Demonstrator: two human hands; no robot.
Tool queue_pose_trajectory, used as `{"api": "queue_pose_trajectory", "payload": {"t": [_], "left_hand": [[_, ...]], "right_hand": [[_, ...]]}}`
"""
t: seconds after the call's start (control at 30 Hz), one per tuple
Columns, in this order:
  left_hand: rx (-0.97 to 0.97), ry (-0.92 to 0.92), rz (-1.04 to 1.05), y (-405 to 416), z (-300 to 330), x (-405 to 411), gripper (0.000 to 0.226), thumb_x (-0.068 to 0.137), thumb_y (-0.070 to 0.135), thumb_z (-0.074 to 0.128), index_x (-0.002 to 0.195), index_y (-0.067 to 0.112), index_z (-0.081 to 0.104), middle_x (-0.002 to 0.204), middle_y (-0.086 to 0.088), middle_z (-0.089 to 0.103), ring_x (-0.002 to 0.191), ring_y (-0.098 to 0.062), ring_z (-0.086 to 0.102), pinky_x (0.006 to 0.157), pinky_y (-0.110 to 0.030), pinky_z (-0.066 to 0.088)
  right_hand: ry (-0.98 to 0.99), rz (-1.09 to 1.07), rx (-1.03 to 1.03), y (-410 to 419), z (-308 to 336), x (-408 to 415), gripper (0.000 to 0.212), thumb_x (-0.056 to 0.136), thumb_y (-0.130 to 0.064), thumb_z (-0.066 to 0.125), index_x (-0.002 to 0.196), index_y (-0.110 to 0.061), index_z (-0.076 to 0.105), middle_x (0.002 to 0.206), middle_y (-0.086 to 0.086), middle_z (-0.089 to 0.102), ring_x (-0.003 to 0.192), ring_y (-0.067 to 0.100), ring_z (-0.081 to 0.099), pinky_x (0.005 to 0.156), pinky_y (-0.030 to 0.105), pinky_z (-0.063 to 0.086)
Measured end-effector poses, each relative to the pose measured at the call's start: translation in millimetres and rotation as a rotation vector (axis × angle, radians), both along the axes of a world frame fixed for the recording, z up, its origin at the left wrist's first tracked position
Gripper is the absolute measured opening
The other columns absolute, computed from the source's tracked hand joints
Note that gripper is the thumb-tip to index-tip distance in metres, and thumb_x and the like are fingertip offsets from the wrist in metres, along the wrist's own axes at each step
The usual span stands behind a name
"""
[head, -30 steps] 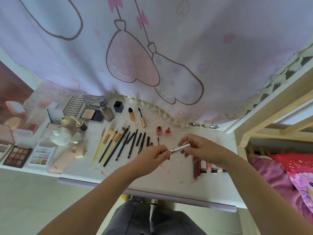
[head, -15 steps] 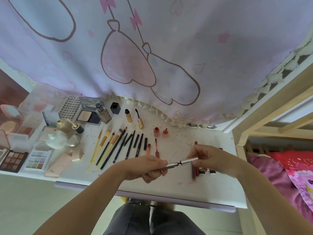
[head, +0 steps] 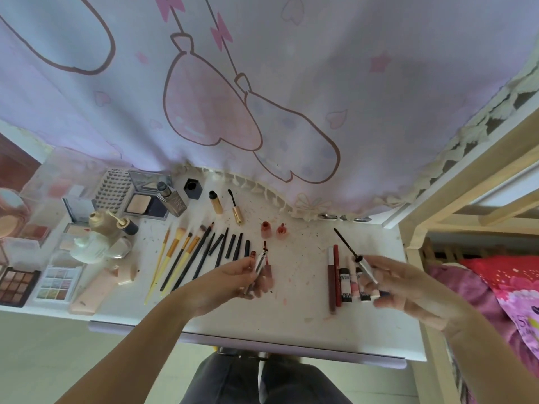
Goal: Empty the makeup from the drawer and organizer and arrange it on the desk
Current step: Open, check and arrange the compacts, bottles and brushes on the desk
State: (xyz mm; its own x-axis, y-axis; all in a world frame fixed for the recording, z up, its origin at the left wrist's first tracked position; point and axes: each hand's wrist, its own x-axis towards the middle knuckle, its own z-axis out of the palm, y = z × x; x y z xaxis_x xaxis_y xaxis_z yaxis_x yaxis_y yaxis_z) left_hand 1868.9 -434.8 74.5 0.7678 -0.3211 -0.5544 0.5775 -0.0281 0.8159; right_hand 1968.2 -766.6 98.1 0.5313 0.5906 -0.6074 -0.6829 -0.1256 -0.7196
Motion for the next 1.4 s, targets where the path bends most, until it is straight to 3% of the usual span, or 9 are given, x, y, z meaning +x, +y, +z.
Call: {"api": "queue_pose_trajectory", "payload": {"t": [0.03, 0.1, 0.2, 0.37, 0.47, 0.63, 1.0, 1.2, 1.4], "left_hand": [[0.040, -0.029, 0.034, -8, -2, 1, 0.017, 0.099, 0.012, 0.041, 0.107, 0.009, 0.056, 0.095, 0.000, 0.068, 0.091, -0.016, 0.063, 0.086, -0.028, 0.048], [0.115, -0.084, 0.119, -25, -8, 4, 0.018, 0.097, 0.009, 0.045, 0.109, 0.011, 0.058, 0.104, 0.004, 0.069, 0.101, -0.010, 0.063, 0.090, -0.025, 0.049], [0.295, -0.188, 0.266, -44, -18, 11, 0.016, 0.093, 0.014, 0.055, 0.104, 0.022, 0.064, 0.105, 0.006, 0.066, 0.098, -0.007, 0.061, 0.079, -0.013, 0.048], [0.706, -0.475, 0.365, -58, -42, 26, 0.010, 0.089, 0.014, 0.061, 0.098, 0.015, 0.064, 0.087, 0.009, 0.056, 0.081, -0.003, 0.054, 0.073, -0.005, 0.040], [0.892, -0.579, 0.360, -63, -55, 36, 0.004, 0.089, 0.018, 0.062, 0.089, 0.014, 0.062, 0.081, 0.010, 0.055, 0.075, -0.011, 0.055, 0.068, -0.018, 0.043], [1.164, -0.692, 0.310, -63, -76, 48, 0.016, 0.077, 0.017, 0.074, 0.092, 0.018, 0.068, 0.086, 0.004, 0.068, 0.085, -0.020, 0.062, 0.073, -0.029, 0.038], [1.252, -0.765, 0.268, -58, -89, 54, 0.021, 0.071, 0.017, 0.077, 0.089, 0.017, 0.067, 0.080, 0.004, 0.068, 0.082, -0.023, 0.062, 0.065, -0.036, 0.044], [1.238, -0.681, 0.238, -57, -91, 52, 0.031, 0.075, 0.025, 0.076, 0.102, 0.014, 0.064, 0.092, 0.000, 0.068, 0.091, -0.024, 0.062, 0.074, -0.035, 0.045], [1.137, -0.694, 0.230, -59, -77, 13, 0.014, 0.084, 0.028, 0.061, 0.092, 0.017, 0.057, 0.084, 0.007, 0.056, 0.079, -0.014, 0.055, 0.082, -0.030, 0.044]], "right_hand": [[0.052, -0.002, 0.051, 5, -7, -8, 0.072, 0.056, -0.025, 0.090, 0.117, -0.002, 0.061, 0.091, 0.016, 0.066, 0.079, 0.025, 0.065, 0.062, 0.033, 0.057], [0.111, -0.001, 0.095, 25, -18, -25, 0.044, 0.075, -0.016, 0.077, 0.113, 0.002, 0.063, 0.091, 0.017, 0.065, 0.082, 0.027, 0.065, 0.067, 0.036, 0.058], [0.103, -0.158, 0.061, 59, -35, -42, 0.018, 0.092, -0.008, 0.049, 0.106, -0.002, 0.057, 0.093, 0.014, 0.069, 0.090, 0.025, 0.068, 0.076, 0.037, 0.057], [-0.554, -0.088, -0.444, 107, -59, -33, 0.007, 0.094, -0.018, 0.054, 0.102, -0.018, 0.053, 0.105, -0.010, 0.066, 0.095, -0.005, 0.060, 0.080, 0.013, 0.048], [-0.831, -0.131, -0.553, 129, -78, -21, 0.010, 0.093, -0.014, 0.055, 0.098, -0.022, 0.051, 0.097, -0.005, 0.058, 0.084, -0.002, 0.053, 0.068, 0.007, 0.043], [-0.998, -0.041, -0.637, 151, -107, -4, 0.014, 0.093, -0.011, 0.053, 0.107, -0.010, 0.055, 0.103, -0.001, 0.052, 0.081, 0.010, 0.051, 0.070, 0.018, 0.039], [-1.040, 0.034, -0.704, 154, -120, 2, 0.016, 0.092, -0.013, 0.055, 0.107, -0.006, 0.054, 0.104, 0.004, 0.054, 0.086, 0.016, 0.052, 0.069, 0.023, 0.041], [-0.997, 0.008, -0.677, 152, -116, 0, 0.027, 0.090, -0.015, 0.058, 0.116, -0.008, 0.052, 0.110, 0.003, 0.052, 0.087, 0.014, 0.054, 0.074, 0.023, 0.046], [-0.996, 0.051, -0.716, 117, -88, 2, 0.026, 0.094, -0.010, 0.050, 0.119, -0.011, 0.055, 0.114, -0.001, 0.053, 0.086, 0.005, 0.050, 0.074, 0.008, 0.035]]}}
